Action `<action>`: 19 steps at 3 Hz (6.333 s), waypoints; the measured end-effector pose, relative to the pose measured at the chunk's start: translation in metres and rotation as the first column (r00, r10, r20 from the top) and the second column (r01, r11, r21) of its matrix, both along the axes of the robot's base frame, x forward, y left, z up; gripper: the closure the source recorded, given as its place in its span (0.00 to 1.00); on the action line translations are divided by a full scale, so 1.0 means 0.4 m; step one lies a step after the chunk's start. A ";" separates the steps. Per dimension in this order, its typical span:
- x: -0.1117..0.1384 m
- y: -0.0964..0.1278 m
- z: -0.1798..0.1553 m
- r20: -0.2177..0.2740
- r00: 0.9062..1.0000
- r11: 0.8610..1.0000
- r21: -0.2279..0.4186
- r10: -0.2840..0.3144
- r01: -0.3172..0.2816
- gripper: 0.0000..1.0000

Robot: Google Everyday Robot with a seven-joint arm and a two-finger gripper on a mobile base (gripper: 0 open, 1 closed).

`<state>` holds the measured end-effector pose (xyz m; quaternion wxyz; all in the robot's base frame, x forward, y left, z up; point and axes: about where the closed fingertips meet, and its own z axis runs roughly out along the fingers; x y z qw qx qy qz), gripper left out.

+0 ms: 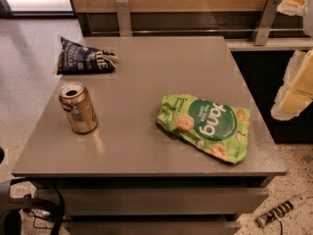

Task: Pick orange can

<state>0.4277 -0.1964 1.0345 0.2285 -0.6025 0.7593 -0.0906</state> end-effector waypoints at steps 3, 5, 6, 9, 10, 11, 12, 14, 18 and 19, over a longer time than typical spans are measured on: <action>0.063 0.153 -0.111 0.089 0.991 0.939 0.321 0.103 -0.127 0.00; 0.082 0.331 -0.159 0.104 0.972 0.804 0.546 0.213 -0.235 0.00; 0.080 0.400 -0.178 0.078 0.963 0.765 0.593 0.257 -0.252 0.00; 0.190 0.649 -0.306 0.115 0.926 0.609 0.723 0.359 -0.326 0.00; 0.209 0.742 -0.339 0.125 0.913 0.543 0.770 0.388 -0.336 0.00; 0.207 0.802 -0.366 0.126 0.907 0.508 0.794 0.402 -0.335 0.00; 0.186 0.872 -0.395 0.128 0.900 0.451 0.830 0.417 -0.327 0.00; 0.162 0.972 -0.411 0.135 0.896 0.352 0.886 0.422 -0.300 0.13; 0.148 0.990 -0.404 0.140 0.889 0.349 0.884 0.437 -0.310 1.00; 0.148 0.990 -0.404 0.140 0.889 0.349 0.884 0.437 -0.311 1.00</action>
Offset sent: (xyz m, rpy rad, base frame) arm 0.0263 0.0573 -0.0363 0.3433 -0.0571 0.1040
